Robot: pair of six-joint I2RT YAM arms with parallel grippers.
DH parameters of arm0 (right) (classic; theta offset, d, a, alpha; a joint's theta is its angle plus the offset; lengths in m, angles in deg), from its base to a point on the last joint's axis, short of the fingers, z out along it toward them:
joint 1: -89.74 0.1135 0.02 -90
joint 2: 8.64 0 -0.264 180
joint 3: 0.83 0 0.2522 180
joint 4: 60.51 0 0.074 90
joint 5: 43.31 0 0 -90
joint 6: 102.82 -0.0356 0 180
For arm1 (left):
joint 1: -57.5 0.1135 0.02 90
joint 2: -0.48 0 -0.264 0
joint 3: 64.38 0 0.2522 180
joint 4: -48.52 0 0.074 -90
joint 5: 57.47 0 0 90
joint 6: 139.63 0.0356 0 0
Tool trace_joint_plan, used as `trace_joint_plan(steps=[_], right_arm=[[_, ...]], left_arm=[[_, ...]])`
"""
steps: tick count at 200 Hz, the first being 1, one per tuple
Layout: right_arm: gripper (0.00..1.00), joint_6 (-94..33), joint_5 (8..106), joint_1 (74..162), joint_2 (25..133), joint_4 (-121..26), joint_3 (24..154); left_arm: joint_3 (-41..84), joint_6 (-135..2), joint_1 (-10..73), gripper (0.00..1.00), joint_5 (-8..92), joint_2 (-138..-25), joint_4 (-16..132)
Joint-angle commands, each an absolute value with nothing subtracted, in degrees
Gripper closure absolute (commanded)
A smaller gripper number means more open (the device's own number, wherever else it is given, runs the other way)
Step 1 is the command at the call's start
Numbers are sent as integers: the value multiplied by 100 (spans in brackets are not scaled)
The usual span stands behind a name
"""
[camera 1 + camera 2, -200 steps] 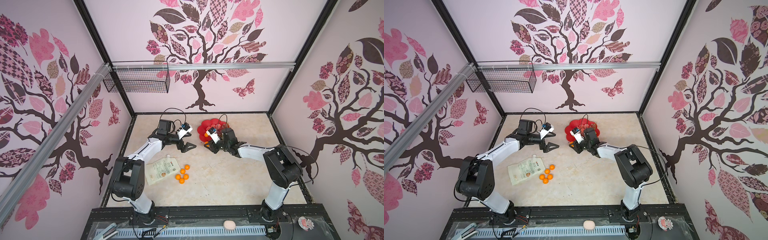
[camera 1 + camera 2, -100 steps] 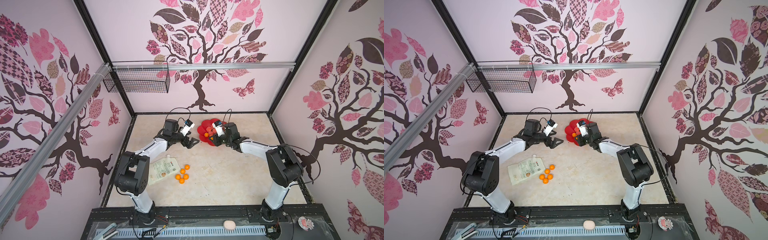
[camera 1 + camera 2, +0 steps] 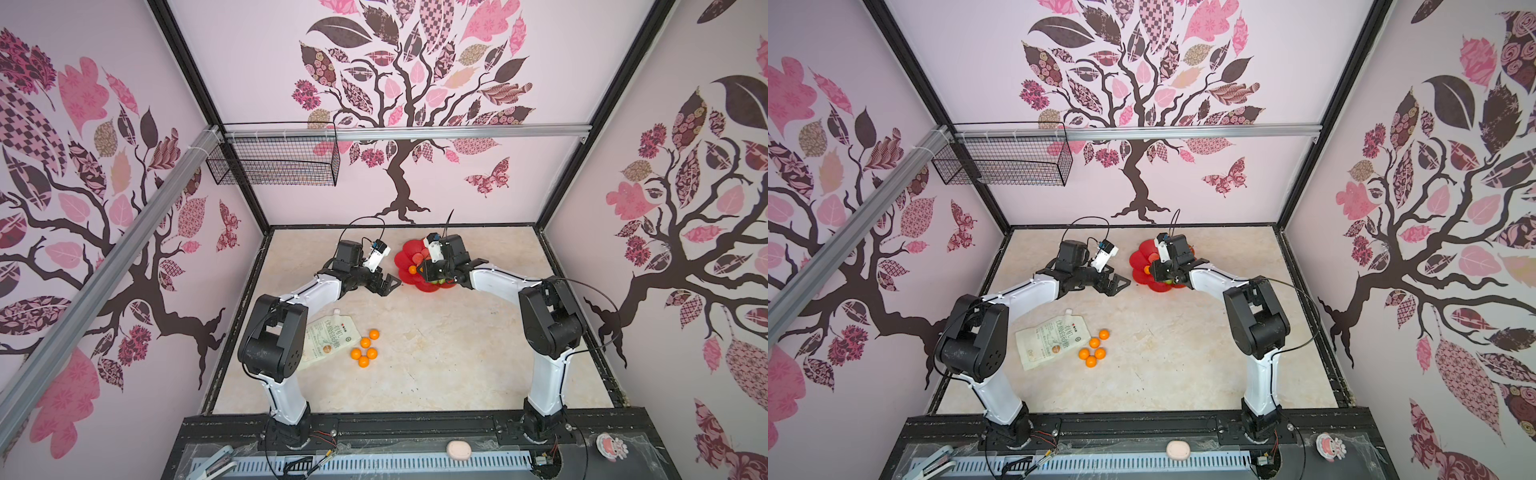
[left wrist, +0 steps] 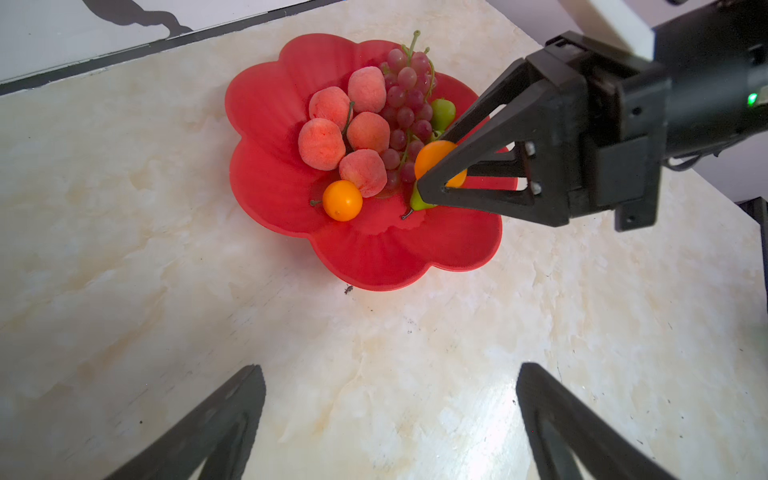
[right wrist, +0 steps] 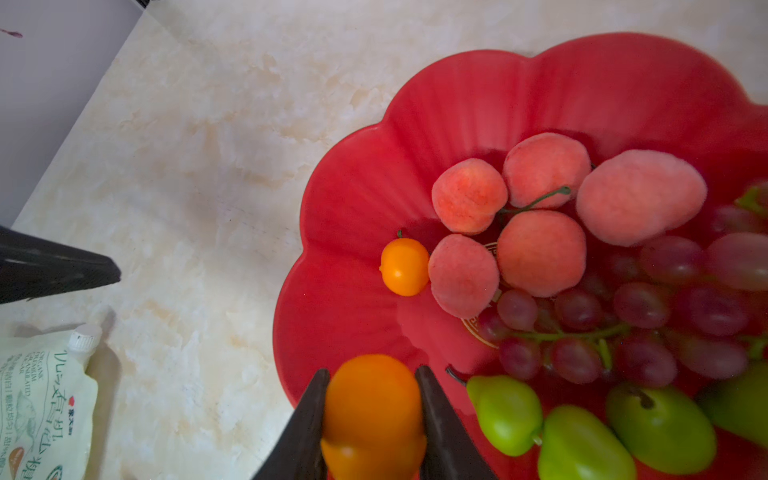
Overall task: Place and organize the fake fruits in the fruit bowl
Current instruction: 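Carry the orange ball over the bowl with the right gripper while the left gripper approaches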
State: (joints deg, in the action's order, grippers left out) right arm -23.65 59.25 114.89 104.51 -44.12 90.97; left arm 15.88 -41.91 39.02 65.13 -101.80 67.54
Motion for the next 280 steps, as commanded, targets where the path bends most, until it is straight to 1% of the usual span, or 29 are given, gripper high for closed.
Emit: trace_joint_plan(steps=[1, 41, 91, 150, 182, 205, 220, 263, 280], right_arm=[[76, -2590, 5810, 11549, 10789, -3919, 9428], [76, -2723, 5748, 11610, 11180, -3539, 9867], [75, -2801, 5405, 11637, 11560, -3249, 10302], [73, -2891, 5369, 11633, 11887, -3064, 10630], [69, -2898, 5351, 11637, 11941, -3070, 10663], [62, -2892, 5323, 11637, 11930, -3088, 10656], [59, -2889, 5312, 11637, 11890, -3110, 10648], [53, -2845, 5337, 11634, 11579, -3194, 10552], [52, -2818, 5274, 11637, 11392, -3208, 10487]], left_arm=[[1855, -4313, 3879, 2, 6440, -10284, 6752], [1978, -4412, 3878, 2, 6165, -10361, 6903], [1976, -4336, 3878, 2, 6182, -10351, 6947], [1976, -4271, 3878, 2, 6208, -10350, 6958], [1987, -4247, 3874, 1, 6199, -10350, 6993], [2000, -4234, 3883, 1, 6181, -10356, 7028], [2000, -4217, 3878, 1, 6156, -10350, 7039], [2017, -4199, 3878, 1, 6095, -10314, 7089], [2022, -4151, 3878, 1, 6054, -10268, 7131]])
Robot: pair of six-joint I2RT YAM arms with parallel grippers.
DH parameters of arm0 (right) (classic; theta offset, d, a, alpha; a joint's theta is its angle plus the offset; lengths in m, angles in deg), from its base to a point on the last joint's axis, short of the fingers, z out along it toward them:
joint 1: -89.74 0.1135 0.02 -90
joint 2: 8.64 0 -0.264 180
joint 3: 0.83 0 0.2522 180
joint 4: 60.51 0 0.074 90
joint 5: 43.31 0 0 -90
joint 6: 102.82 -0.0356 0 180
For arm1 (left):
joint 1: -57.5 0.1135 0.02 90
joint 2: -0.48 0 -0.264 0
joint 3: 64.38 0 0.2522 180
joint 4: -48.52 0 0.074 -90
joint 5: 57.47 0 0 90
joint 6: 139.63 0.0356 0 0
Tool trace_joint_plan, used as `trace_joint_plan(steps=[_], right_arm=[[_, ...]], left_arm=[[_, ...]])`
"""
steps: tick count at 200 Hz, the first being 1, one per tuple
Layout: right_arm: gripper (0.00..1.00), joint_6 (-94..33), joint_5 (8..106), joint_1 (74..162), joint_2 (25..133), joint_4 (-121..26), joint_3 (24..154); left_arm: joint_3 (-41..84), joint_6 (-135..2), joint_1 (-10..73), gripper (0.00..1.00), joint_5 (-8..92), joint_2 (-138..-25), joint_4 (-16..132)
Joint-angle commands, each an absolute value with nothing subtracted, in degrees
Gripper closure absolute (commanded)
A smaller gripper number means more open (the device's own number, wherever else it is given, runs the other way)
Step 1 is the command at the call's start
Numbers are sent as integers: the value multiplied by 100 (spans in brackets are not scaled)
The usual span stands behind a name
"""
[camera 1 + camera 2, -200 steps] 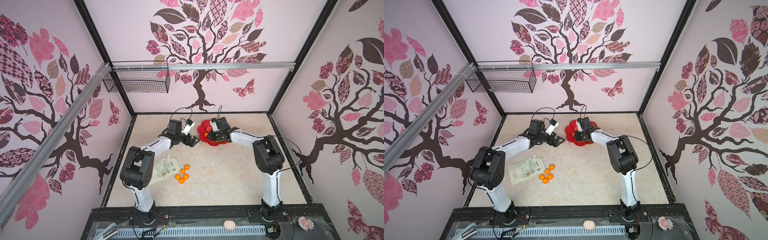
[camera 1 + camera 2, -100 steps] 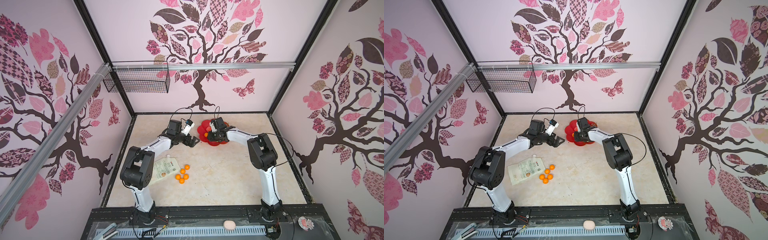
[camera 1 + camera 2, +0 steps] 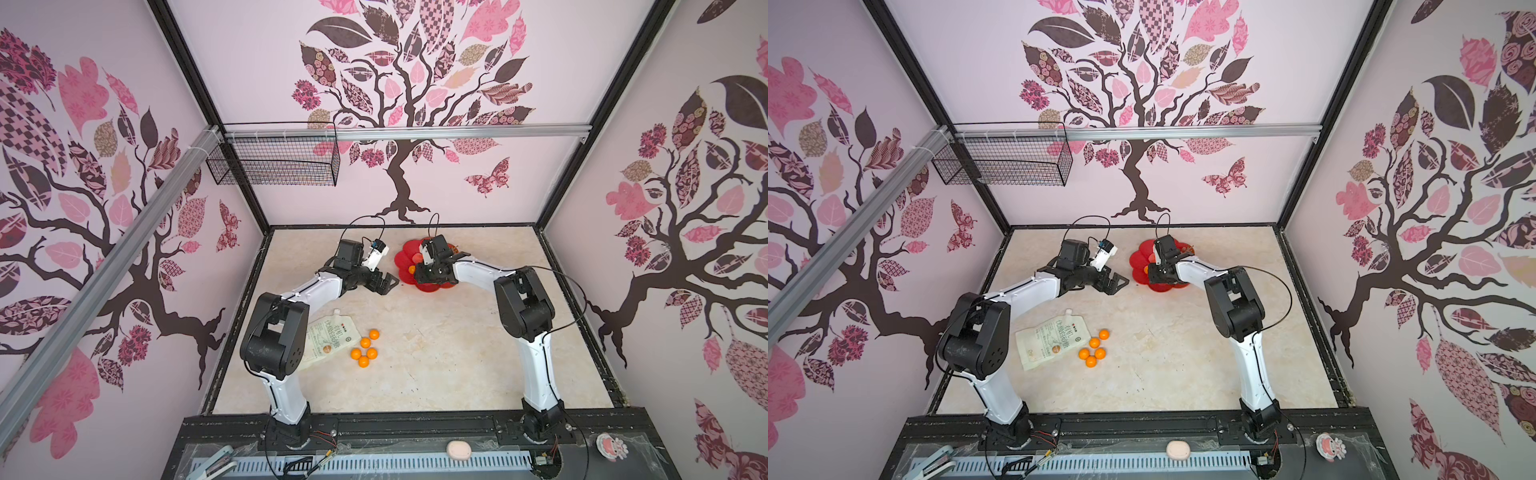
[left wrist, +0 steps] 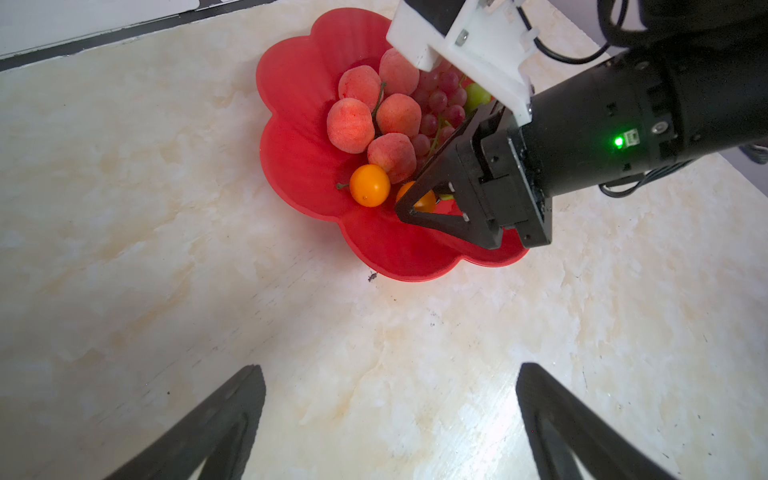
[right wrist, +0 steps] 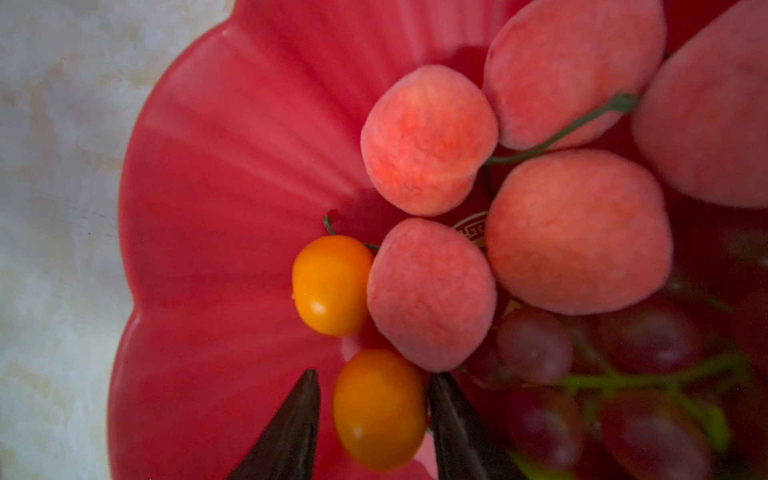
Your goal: Place and organize the fake fruits in the fruit bowl
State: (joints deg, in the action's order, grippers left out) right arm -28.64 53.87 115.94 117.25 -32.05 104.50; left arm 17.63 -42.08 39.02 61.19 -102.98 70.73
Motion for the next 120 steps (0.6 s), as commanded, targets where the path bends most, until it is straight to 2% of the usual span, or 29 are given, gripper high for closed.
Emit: trace_joint_plan(steps=[1, 60, 120], right_arm=[[52, -2815, 5266, 11637, 11386, -3212, 10478], [51, -2821, 4961, 11637, 10493, -3195, 9961], [49, -3130, 4487, 11718, 9560, -2849, 9287]], left_arm=[[2022, -4149, 3882, 1, 6051, -10265, 7132], [1980, -3944, 3890, 2, 5860, -9978, 7296], [1814, -2419, 3963, 2, 7455, -9478, 8271]])
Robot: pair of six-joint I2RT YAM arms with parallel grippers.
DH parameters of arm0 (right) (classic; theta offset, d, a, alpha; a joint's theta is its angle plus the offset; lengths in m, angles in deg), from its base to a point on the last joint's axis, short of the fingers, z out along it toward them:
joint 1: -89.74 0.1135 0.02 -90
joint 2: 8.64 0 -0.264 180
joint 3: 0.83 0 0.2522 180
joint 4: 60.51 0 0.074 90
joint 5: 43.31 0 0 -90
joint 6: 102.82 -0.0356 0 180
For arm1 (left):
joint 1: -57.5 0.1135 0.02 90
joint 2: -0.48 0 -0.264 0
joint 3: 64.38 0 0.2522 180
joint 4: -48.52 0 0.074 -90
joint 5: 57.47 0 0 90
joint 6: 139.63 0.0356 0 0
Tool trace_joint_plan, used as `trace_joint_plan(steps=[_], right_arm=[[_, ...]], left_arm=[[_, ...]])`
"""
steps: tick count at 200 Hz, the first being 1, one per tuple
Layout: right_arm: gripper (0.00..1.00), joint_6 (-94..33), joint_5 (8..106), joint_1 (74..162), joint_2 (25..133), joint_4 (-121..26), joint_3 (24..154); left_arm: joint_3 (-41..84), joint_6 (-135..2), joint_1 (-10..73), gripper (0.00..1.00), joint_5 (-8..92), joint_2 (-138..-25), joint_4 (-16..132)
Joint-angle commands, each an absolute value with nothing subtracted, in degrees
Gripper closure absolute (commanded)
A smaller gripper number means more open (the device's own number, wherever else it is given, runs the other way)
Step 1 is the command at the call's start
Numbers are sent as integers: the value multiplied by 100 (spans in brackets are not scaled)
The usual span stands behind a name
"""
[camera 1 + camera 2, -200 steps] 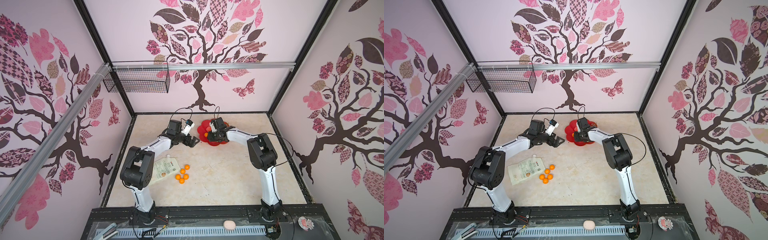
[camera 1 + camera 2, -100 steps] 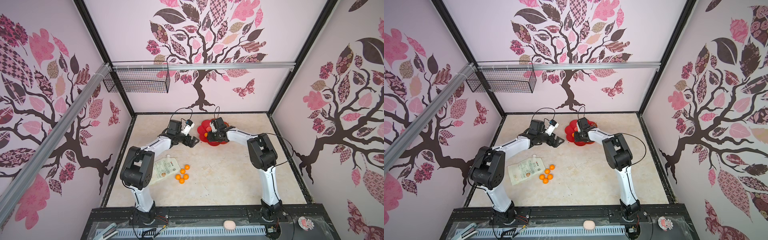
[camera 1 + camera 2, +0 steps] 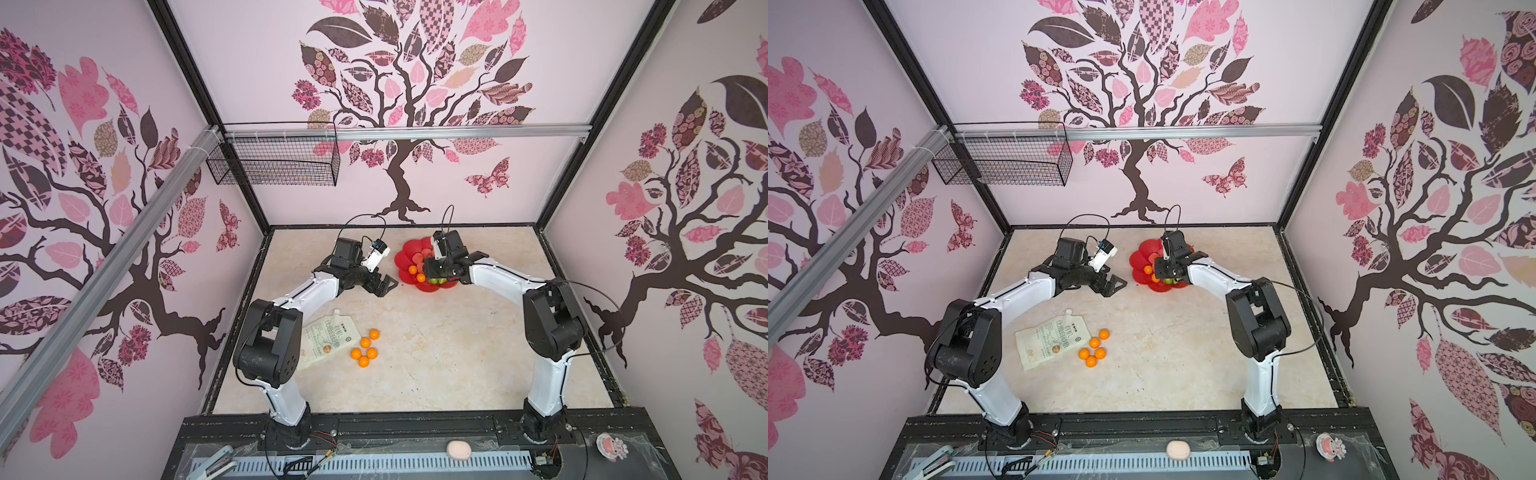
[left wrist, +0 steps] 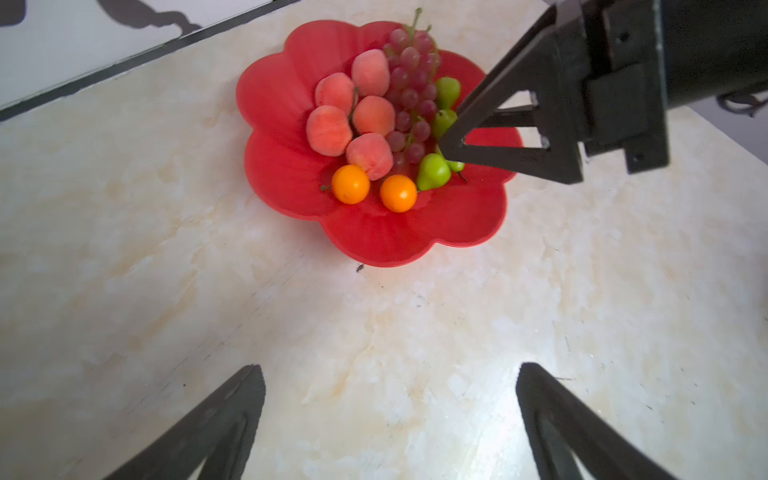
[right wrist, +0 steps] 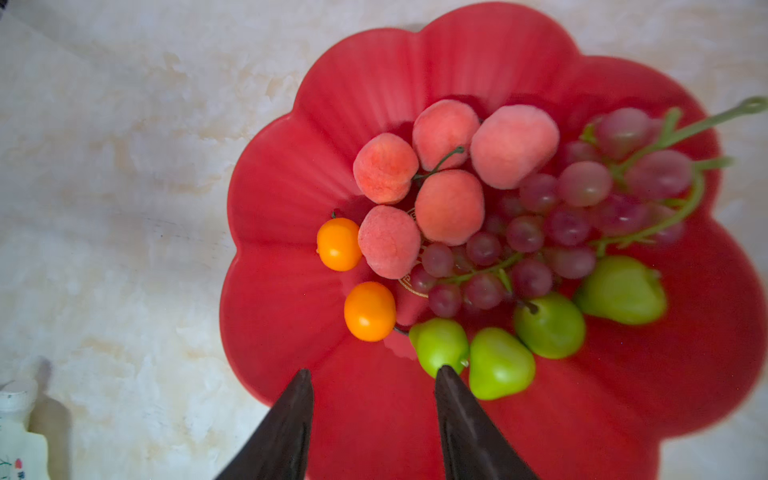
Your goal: Place and organize the fake fruits in the fruit bowl
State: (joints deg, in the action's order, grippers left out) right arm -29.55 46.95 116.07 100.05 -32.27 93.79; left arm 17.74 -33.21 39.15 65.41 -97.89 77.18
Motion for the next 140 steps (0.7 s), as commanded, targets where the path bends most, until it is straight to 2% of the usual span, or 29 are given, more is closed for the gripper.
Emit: trace_joint_plan(steps=[1, 38, 69, 110, 140], right_arm=[[49, -3129, 4490, 11721, 9556, -2835, 9284], [49, -2913, 4554, 12130, 9164, -2660, 8993], [50, -3178, 4668, 12588, 9094, -2601, 8908], [51, -3568, 4701, 13369, 9476, -2404, 9132], [52, -3837, 4789, 13803, 9895, -2196, 9447]], left_arm=[[1813, -2377, 3969, 1, 7494, -9470, 8305], [1690, -823, 4237, 2, 8524, -9128, 9351], [1639, -252, 4639, 1, 8751, -8941, 9795], [1616, 547, 5164, 2, 8862, -8838, 10375], [1654, 899, 5691, 1, 9419, -8862, 10641]])
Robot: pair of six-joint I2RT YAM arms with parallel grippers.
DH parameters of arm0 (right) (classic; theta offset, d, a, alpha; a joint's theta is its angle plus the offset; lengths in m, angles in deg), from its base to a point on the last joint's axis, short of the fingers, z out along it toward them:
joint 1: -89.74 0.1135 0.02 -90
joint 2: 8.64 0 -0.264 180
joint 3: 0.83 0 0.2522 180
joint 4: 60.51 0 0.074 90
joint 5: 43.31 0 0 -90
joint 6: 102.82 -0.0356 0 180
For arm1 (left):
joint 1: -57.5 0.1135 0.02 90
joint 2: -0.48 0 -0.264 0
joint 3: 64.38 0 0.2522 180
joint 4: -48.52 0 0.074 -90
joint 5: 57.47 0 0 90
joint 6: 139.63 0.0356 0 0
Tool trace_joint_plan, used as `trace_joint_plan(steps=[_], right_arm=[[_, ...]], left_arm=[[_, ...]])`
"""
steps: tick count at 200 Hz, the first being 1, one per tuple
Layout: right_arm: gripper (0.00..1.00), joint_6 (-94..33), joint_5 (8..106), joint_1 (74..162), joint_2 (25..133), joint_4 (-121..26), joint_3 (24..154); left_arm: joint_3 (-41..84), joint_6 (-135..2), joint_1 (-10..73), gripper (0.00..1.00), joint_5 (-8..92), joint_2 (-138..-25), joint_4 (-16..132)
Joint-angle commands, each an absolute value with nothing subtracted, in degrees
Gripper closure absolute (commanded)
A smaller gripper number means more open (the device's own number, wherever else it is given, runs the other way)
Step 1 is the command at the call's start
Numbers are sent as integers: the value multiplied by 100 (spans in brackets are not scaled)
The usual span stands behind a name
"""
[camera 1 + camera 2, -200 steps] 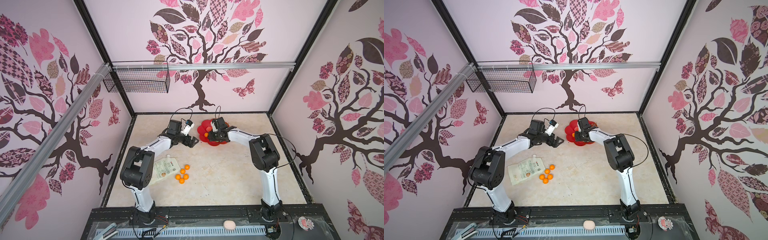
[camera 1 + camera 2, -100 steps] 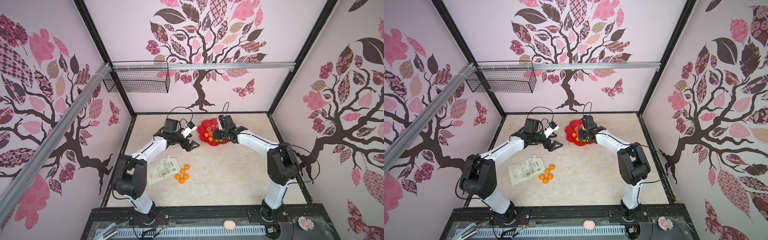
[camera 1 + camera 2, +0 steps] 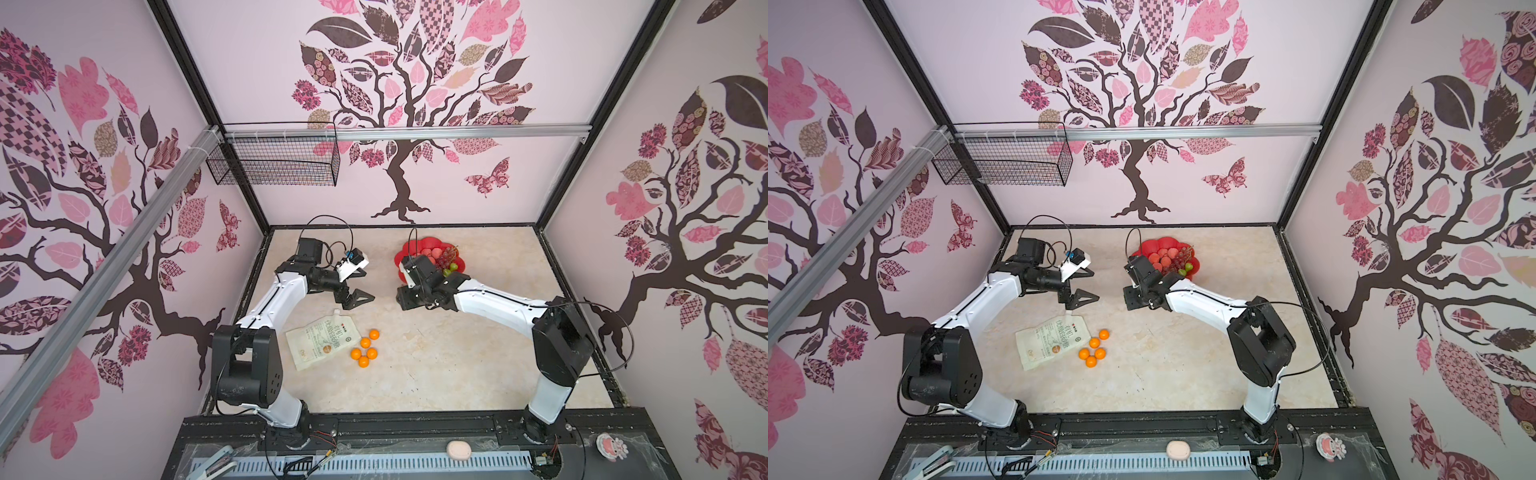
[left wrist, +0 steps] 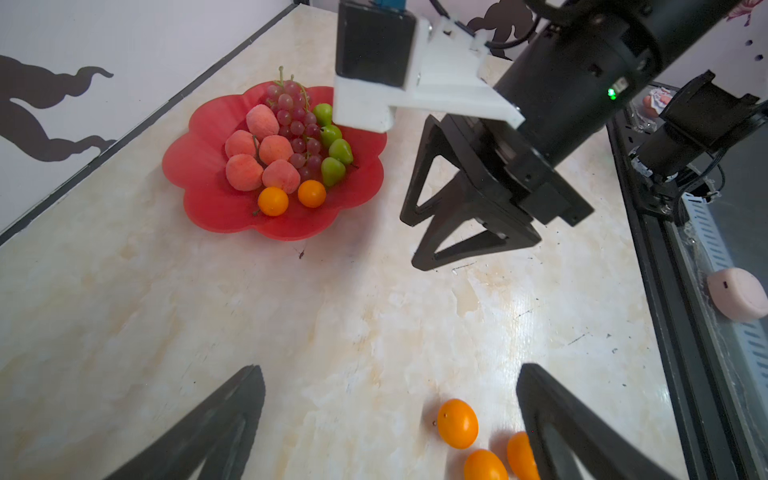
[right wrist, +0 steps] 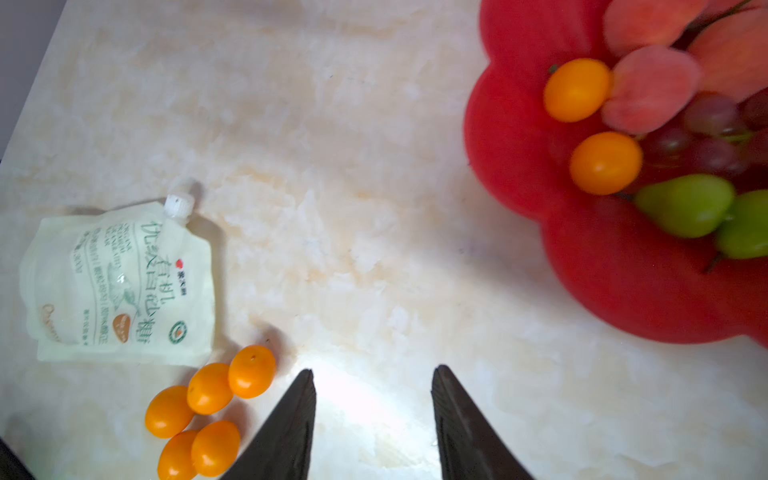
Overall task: Place and organize the fake fruits in the fruit bowl
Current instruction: 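Move the right gripper over the orange balls beside the pouch while the left gripper withdraws, then lower the right gripper and close it on an orange ball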
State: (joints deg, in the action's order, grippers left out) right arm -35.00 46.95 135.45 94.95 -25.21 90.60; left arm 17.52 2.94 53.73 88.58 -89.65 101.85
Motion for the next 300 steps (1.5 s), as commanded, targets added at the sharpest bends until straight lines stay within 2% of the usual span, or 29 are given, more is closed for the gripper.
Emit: trace_joint_plan(steps=[1, 20, 46, 88, 135, 300], right_arm=[[52, -3843, 4800, 13810, 9903, -2187, 9457], [52, -3903, 4863, 14049, 10204, -1990, 9718], [52, -3913, 4992, 14219, 10614, -1598, 10175], [51, -3865, 5225, 14319, 11021, -1241, 10596], [50, -3876, 5543, 14388, 11287, -1134, 10740], [50, -3858, 5529, 14423, 11882, -755, 11162]], left_arm=[[1658, 917, 5703, 1, 9425, -8863, 10658], [1675, 1640, 5898, 2, 9533, -8865, 11107], [1592, 1989, 5934, 2, 9132, -8803, 11291], [1688, 2793, 6030, 2, 9065, -8888, 11955], [1796, 3013, 6035, 2, 8956, -9049, 12306], [1684, 2921, 5966, 2, 9007, -8951, 12082]])
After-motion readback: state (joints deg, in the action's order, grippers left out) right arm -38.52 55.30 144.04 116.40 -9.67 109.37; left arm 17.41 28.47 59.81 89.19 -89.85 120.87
